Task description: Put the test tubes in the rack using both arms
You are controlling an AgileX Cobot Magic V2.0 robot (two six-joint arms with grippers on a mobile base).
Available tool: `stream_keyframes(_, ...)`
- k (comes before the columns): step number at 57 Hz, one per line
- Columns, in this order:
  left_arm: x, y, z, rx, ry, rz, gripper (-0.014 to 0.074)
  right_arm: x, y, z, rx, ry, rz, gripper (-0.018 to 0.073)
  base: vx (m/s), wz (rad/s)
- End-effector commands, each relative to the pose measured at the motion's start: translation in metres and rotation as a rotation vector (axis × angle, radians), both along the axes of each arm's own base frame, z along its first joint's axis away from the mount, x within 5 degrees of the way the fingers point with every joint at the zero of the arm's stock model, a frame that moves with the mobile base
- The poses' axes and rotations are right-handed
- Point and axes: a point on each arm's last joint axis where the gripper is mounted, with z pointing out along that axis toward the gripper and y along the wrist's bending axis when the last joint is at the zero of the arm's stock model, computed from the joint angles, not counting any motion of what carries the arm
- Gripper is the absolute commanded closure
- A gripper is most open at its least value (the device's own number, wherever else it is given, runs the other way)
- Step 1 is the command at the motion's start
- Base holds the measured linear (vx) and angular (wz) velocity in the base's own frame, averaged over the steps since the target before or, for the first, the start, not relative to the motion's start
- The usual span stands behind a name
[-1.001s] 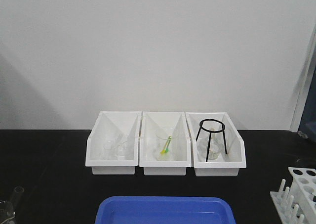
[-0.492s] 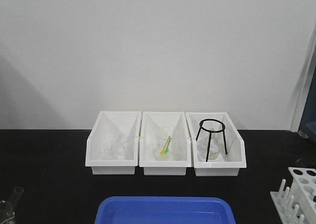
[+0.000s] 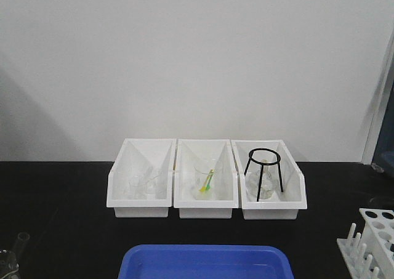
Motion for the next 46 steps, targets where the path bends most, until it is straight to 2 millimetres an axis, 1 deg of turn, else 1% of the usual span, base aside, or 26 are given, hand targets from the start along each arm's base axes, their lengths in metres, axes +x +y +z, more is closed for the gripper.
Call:
stream_keyframes(1,0.028,-0.003,0.019,-0.003,-0.019,-0.003,0.0617,0.025,0.001,0.016,0.001,-0.009,-0.005,0.0567,0.00,0.00)
stream_keyframes(5,0.043,-0.005,0.020,-0.002,0.011,-0.003,0.0617,0.043,0.002,0.010,0.012,0.047,0.001,0.0567,0.00,0.00)
stream_keyframes(6,0.061,-0.006,0.011,-0.006,0.066,-0.005,0.0615,0.062,0.003,0.000,0.018,0.121,0.004,0.0567,0.00,0.00)
stream_keyframes(7,0.062,-0.007,0.010,-0.006,0.074,-0.005,0.0615,0.065,0.003,-0.002,0.017,0.133,0.004,0.0567,0.00,0.00)
stream_keyframes(13,0.070,-0.007,0.004,-0.003,0.106,-0.005,0.0601,0.072,0.004,-0.009,0.013,0.200,0.005,0.0562,0.00,0.00)
stream_keyframes(19,0.071,-0.007,0.004,-0.002,0.103,-0.005,0.0563,0.073,0.004,-0.014,-0.004,0.254,0.002,0.0551,0.00,0.00)
stream_keyframes(23,0.071,-0.007,0.004,0.001,0.108,-0.004,0.0512,0.074,0.004,-0.015,-0.018,0.266,-0.002,0.0526,0.00,0.00)
stream_keyframes(28,0.071,-0.007,0.004,0.001,0.108,-0.004,0.0422,0.074,0.004,-0.015,-0.021,0.267,-0.003,0.0473,0.00,0.00)
stream_keyframes(30,0.071,-0.007,0.003,0.002,0.119,-0.004,0.0385,0.074,0.004,-0.016,-0.022,0.268,-0.003,0.0442,0.00,0.00)
stream_keyframes(35,0.071,-0.007,0.001,0.005,0.140,-0.003,0.0258,0.074,0.004,-0.016,-0.023,0.269,-0.004,0.0352,0.00,0.00)
stream_keyframes(41,0.071,-0.007,-0.001,0.007,0.155,-0.003,0.0100,0.074,0.004,-0.016,-0.015,0.270,-0.001,0.0176,0.00,0.00)
stream_keyframes(44,0.071,-0.007,-0.001,0.007,0.155,-0.003,0.0041,0.074,0.004,-0.015,-0.010,0.269,0.000,0.0070,0.00,0.00)
stream_keyframes(46,0.071,-0.007,0.000,0.007,0.152,-0.003,0.0006,0.074,0.004,-0.015,-0.010,0.269,0.000,0.0020,0.00,0.00)
